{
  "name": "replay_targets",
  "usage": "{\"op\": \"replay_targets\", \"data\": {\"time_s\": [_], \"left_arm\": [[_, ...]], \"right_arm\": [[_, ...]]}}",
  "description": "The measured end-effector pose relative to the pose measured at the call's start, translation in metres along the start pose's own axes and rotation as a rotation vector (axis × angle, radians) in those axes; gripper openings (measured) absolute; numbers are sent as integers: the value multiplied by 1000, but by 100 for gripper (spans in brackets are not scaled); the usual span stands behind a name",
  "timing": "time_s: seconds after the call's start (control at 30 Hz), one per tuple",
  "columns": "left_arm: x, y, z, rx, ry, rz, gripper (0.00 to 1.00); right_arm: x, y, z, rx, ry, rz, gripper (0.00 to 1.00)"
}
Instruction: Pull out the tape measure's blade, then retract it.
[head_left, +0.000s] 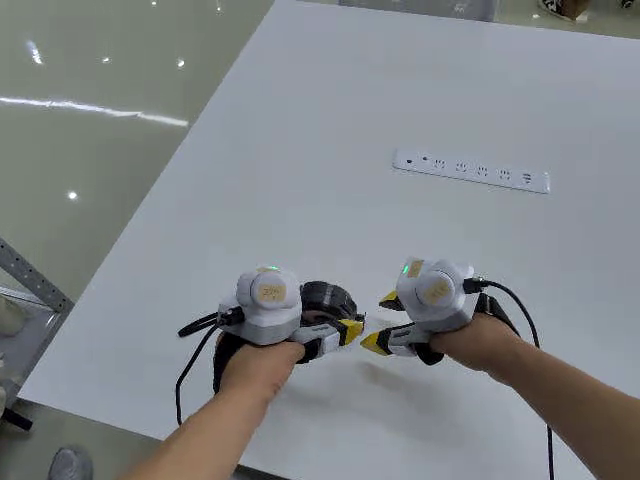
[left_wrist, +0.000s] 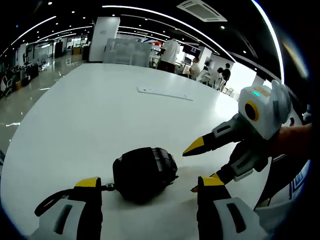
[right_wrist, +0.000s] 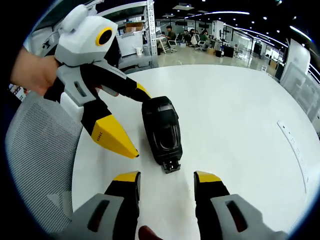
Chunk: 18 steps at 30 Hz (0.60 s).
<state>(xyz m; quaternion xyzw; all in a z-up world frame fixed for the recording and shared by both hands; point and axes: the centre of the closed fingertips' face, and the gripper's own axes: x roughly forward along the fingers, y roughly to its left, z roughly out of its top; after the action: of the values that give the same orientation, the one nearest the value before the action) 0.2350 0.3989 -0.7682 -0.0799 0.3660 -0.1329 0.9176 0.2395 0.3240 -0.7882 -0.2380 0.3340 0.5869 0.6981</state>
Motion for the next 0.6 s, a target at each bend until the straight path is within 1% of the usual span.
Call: {"op": "replay_targets", "data": {"time_s": [0.03, 0.13, 0.2, 0.4, 0.6], "left_arm": [[-2, 1, 0, 3, -1, 0, 75], [-10, 2, -1, 38, -7, 6, 77], [-16, 0, -2, 40, -13, -1, 78], [-31, -2, -13, 43, -12, -3, 82], [-45, -7, -18, 71, -10, -17, 88]], "right_arm": [[-2, 1, -1, 10, -2, -3, 42], [-10, 5, -1, 38, -19, -8, 46], [-16, 7, -1, 58, -26, -17, 48], [-36, 15, 0, 94, -64, -49, 54], [-54, 20, 0, 139, -92, -85, 60]]}}
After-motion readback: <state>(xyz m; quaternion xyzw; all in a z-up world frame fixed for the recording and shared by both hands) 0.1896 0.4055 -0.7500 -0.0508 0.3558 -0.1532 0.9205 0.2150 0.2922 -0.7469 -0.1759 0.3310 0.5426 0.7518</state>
